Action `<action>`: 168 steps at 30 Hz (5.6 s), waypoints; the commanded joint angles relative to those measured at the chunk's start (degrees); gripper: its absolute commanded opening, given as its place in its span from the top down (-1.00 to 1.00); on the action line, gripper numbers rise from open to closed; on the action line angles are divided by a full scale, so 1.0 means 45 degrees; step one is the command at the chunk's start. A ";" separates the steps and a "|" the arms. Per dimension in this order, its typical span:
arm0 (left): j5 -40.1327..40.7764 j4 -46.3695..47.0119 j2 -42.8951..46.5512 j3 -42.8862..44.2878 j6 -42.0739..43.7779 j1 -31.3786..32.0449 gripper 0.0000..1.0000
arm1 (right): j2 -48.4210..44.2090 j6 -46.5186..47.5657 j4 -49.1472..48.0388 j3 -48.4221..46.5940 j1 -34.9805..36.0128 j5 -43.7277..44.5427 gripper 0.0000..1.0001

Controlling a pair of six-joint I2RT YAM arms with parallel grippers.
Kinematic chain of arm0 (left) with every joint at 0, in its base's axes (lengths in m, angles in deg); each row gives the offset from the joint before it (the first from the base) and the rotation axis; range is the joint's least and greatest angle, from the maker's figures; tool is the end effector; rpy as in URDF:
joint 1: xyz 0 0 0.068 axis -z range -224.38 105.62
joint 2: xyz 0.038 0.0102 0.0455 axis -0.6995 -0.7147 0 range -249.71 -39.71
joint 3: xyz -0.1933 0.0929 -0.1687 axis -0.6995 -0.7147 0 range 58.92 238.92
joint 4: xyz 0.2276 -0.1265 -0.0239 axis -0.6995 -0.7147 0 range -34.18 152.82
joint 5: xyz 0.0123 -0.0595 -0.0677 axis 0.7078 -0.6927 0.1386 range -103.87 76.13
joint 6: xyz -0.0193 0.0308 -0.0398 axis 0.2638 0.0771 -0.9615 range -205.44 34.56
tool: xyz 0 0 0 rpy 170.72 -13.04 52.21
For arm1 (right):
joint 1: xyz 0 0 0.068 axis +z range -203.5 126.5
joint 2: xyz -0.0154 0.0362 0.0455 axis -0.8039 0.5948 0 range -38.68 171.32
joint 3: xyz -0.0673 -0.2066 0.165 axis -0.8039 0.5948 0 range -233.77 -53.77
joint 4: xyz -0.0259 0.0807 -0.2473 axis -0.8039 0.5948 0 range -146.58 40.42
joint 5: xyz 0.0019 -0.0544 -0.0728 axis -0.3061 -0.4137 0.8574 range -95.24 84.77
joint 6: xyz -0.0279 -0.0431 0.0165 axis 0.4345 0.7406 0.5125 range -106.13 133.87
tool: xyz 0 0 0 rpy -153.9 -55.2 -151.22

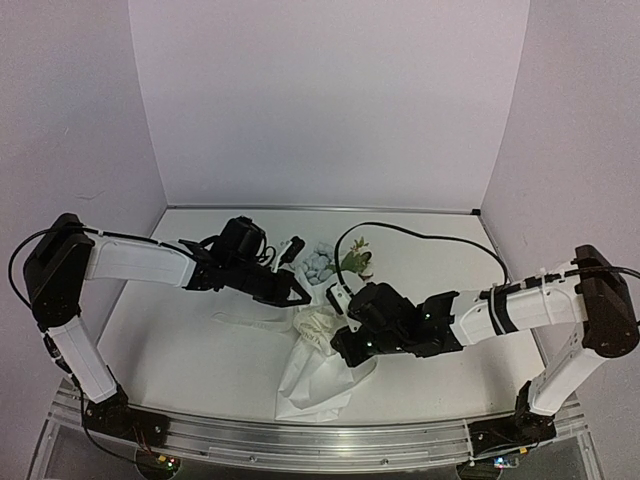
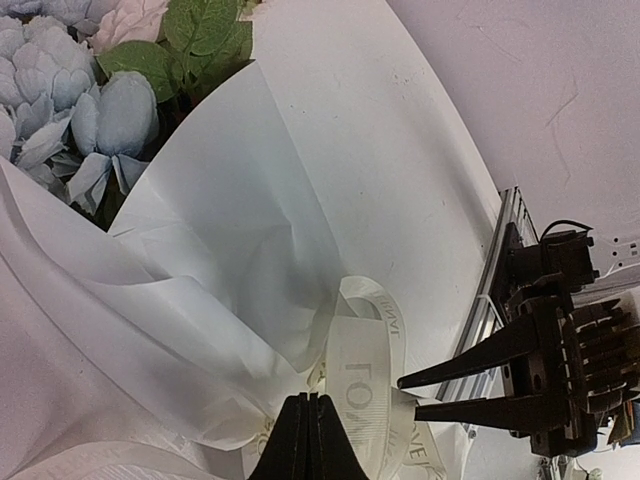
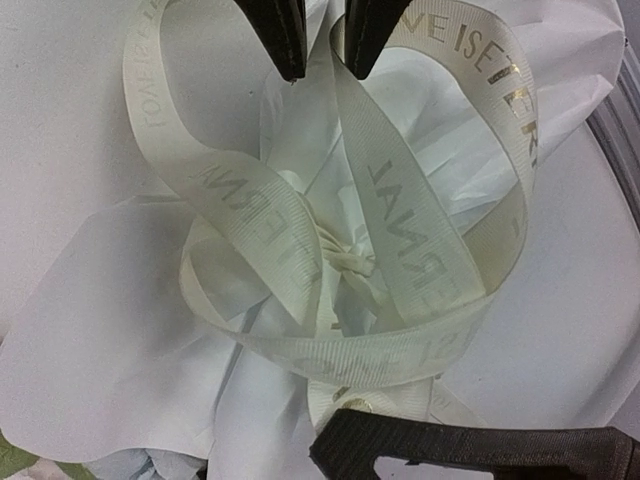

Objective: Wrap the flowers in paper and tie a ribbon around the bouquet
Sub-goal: Cross the half-tied ribbon over the folded bouquet, then tie the half-tied ribbon around the folded bouquet.

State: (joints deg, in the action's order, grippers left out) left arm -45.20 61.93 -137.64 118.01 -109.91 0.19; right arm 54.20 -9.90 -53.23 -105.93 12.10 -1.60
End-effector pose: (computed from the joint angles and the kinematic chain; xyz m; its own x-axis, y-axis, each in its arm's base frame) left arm 0.2472 -0.2696 0.2014 -0.7808 0.2726 -0.5622 0.6163 0.4841 -0.6211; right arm 0.1410 0.3057 0.1867 -0.6216 -0.3968 -0.6754 -0.6988 0.6705 0.2493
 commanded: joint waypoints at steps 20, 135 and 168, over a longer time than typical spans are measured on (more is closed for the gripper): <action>0.0445 0.0646 0.0946 -0.0364 -0.0034 0.0031 1.00 | -0.0917 0.0041 0.0486 -0.0461 0.0031 0.1142 1.00; 0.1090 0.3334 0.2464 -0.7334 -0.6874 -0.7144 1.00 | -0.3313 -0.5429 0.7808 0.4069 -0.1388 0.6573 1.00; 0.0440 0.0533 0.3825 -0.4839 -0.3759 -0.5520 -0.21 | -0.5285 -0.1506 0.4567 0.4404 -0.1387 0.0250 -0.13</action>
State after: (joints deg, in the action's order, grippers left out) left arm -46.62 67.81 -125.66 93.84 -130.39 -25.03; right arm 35.88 -20.57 -33.78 -86.39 6.02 2.16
